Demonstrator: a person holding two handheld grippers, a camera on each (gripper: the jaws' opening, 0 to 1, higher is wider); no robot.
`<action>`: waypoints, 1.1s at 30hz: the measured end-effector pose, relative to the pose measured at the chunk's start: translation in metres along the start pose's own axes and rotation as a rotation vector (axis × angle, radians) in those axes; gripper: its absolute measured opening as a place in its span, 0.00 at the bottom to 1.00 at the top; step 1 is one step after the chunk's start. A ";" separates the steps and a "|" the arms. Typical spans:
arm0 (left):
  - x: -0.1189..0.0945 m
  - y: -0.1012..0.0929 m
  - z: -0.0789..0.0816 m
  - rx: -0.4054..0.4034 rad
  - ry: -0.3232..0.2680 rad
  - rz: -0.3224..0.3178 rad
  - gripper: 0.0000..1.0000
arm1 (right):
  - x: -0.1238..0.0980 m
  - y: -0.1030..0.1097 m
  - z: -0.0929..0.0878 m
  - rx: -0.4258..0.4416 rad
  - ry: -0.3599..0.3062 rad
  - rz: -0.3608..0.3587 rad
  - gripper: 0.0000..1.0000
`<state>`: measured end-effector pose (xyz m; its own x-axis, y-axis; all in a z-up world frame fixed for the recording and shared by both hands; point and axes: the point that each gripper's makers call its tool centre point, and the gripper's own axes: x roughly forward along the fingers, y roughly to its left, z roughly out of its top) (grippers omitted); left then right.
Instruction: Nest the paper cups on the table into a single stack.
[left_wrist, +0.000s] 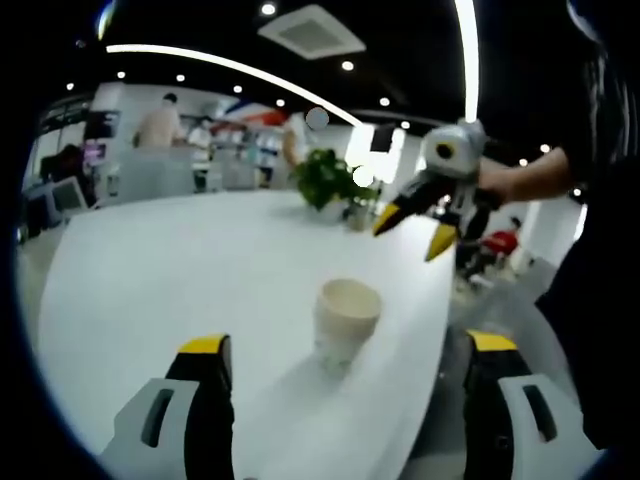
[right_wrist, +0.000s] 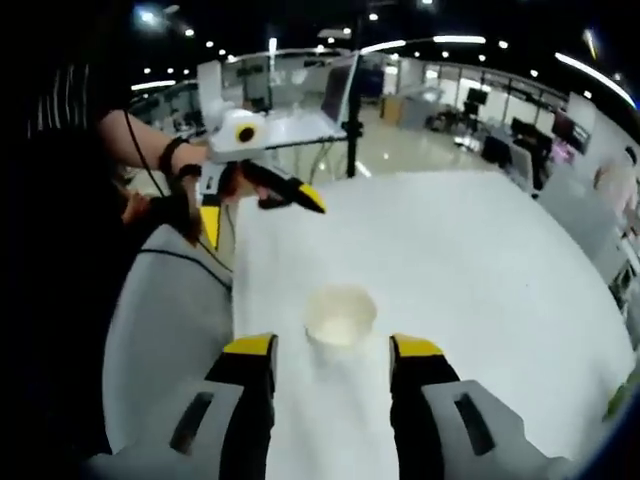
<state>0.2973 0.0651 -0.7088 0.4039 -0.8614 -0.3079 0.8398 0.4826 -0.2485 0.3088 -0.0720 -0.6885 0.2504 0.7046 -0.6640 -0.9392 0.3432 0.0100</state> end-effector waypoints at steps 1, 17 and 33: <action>0.000 -0.001 0.000 -0.001 0.000 -0.002 0.95 | -0.001 -0.001 -0.001 0.010 -0.004 -0.010 0.48; 0.013 -0.005 -0.015 0.035 0.040 -0.021 0.95 | 0.008 0.003 -0.039 0.105 -0.019 -0.068 0.65; 0.033 0.001 -0.026 0.099 0.089 -0.052 0.94 | 0.029 0.003 -0.068 0.112 -0.011 -0.045 0.64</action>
<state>0.3020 0.0410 -0.7430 0.3285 -0.8653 -0.3787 0.8925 0.4156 -0.1754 0.2976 -0.0930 -0.7590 0.2951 0.6934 -0.6573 -0.8949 0.4416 0.0641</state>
